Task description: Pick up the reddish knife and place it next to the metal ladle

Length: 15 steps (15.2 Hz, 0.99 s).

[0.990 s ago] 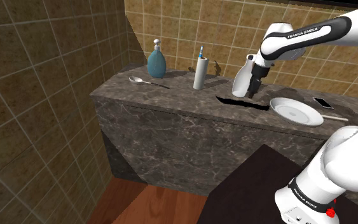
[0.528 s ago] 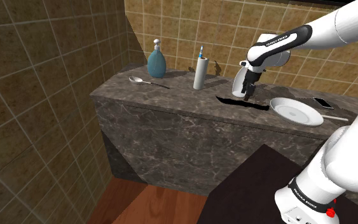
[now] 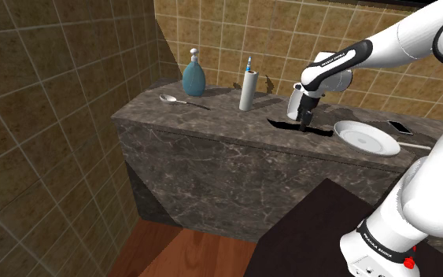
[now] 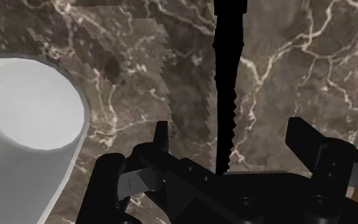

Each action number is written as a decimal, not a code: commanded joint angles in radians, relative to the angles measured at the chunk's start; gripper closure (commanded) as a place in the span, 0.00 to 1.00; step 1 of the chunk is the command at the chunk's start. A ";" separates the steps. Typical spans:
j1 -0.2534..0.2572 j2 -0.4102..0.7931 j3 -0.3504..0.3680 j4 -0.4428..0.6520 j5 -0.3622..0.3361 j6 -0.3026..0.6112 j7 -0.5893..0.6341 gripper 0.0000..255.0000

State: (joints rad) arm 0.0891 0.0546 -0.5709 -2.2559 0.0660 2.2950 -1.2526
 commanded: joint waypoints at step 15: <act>0.000 0.004 0.000 -0.001 0.003 0.005 -0.002 1.00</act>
State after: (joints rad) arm 0.0889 0.0586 -0.5706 -2.2566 0.0693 2.3000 -1.2547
